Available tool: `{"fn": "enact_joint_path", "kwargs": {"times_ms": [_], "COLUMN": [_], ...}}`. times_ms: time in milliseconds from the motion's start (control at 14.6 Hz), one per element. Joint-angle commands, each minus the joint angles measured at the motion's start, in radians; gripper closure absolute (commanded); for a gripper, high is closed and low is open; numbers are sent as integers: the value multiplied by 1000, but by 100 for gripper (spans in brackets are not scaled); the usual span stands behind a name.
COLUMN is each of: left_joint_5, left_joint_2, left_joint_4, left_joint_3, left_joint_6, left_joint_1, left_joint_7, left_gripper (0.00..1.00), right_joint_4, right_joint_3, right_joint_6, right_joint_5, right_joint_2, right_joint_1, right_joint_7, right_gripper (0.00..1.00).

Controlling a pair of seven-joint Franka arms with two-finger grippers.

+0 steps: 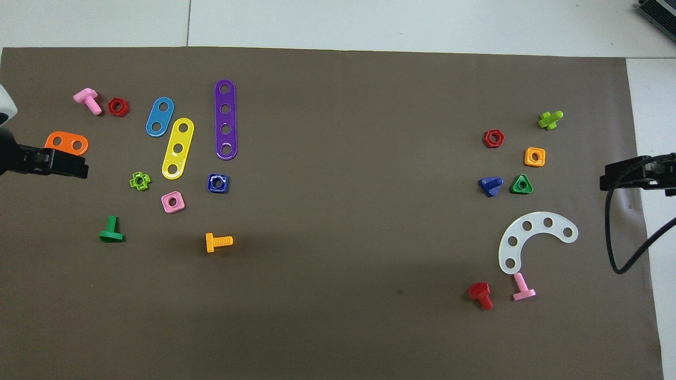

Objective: Unscrew and place screws in storage area

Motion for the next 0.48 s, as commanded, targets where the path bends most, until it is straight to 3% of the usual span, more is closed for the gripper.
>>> {"fn": "enact_joint_path", "kwargs": {"times_ms": [0, 412], "left_joint_5": [16, 16], "left_joint_2": [-32, -32], "left_joint_4": [-40, -40], "left_joint_3": [-7, -7], "left_joint_6": [25, 25], "left_joint_1": [9, 9], "left_joint_7": [12, 12], "left_gripper": [0, 0], "right_joint_4": [29, 26], "right_joint_3": [5, 5], "right_joint_6": [-21, -23], "right_joint_5": [9, 12], "right_joint_2": [25, 21], "right_joint_1": [-6, -6], "right_joint_7": [-15, -12], "right_gripper": [0, 0]}}
